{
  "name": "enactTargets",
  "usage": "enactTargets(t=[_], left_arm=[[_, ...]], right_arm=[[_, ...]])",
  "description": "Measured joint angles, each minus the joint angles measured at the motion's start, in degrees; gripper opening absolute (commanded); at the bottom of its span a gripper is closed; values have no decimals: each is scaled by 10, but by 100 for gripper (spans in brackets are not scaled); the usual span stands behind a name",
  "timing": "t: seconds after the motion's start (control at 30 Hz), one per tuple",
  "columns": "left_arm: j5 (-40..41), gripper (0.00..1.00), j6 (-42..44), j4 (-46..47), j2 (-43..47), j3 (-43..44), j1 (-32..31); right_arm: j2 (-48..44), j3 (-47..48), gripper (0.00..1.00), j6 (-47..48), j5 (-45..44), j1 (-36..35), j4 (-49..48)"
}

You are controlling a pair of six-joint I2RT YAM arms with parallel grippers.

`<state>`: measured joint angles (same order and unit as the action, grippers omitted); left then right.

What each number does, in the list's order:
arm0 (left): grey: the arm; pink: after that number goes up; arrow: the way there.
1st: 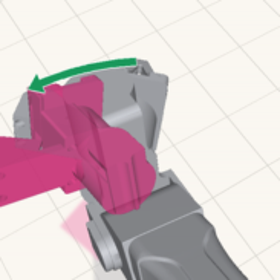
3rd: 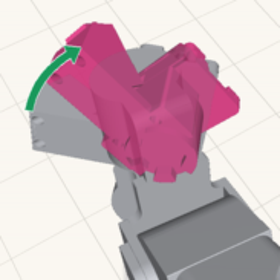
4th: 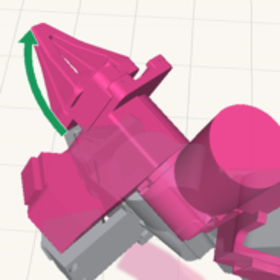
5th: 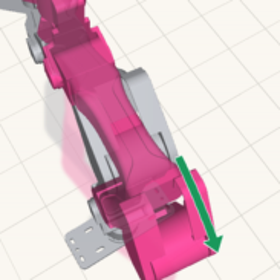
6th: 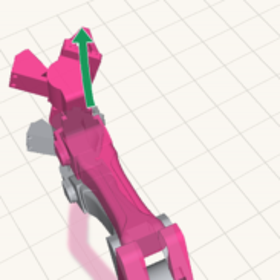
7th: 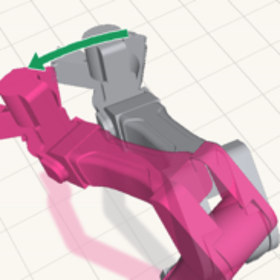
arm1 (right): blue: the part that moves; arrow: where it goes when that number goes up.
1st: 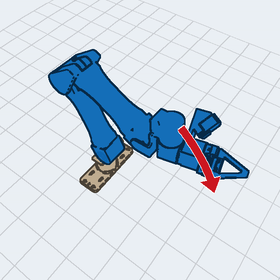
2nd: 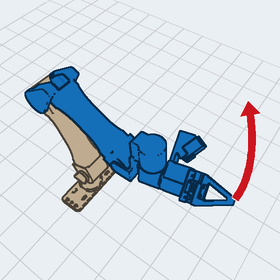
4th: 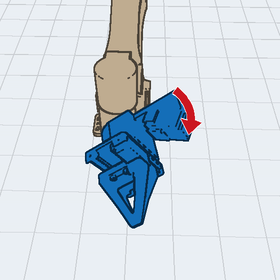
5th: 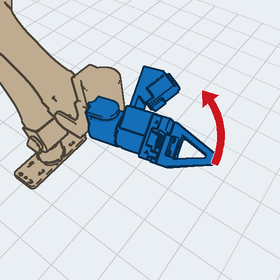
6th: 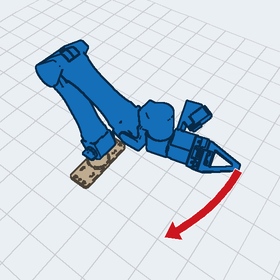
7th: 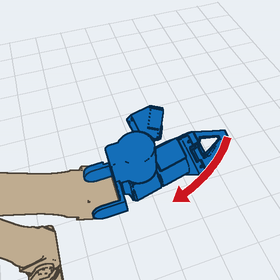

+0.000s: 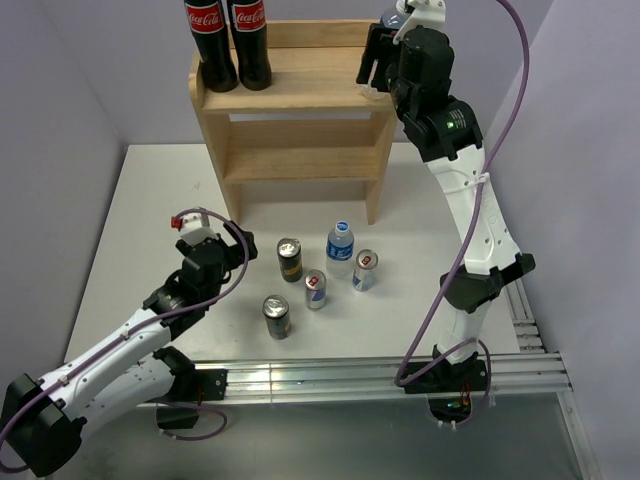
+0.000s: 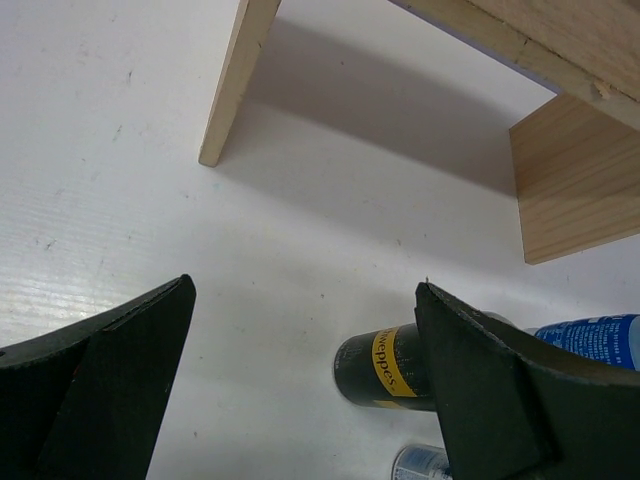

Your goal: Place and organize the beverage onto the shelf

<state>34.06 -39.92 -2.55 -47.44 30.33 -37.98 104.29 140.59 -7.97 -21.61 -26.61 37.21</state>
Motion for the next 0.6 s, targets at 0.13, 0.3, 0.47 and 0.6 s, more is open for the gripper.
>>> enactTargets(t=[0.13, 0.3, 0.47, 0.6], left_arm=[[0, 99, 0, 13, -7, 0, 0], [1, 99, 1, 23, -11, 0, 0], [3, 99, 3, 29, -11, 0, 0], [3, 99, 3, 37, -11, 0, 0]], right_arm=[[14, 0, 93, 3, 1, 6, -12], [21, 0, 93, 5, 1, 8, -26], [21, 0, 93, 3, 2, 8, -29], [21, 0, 93, 3, 2, 8, -30]])
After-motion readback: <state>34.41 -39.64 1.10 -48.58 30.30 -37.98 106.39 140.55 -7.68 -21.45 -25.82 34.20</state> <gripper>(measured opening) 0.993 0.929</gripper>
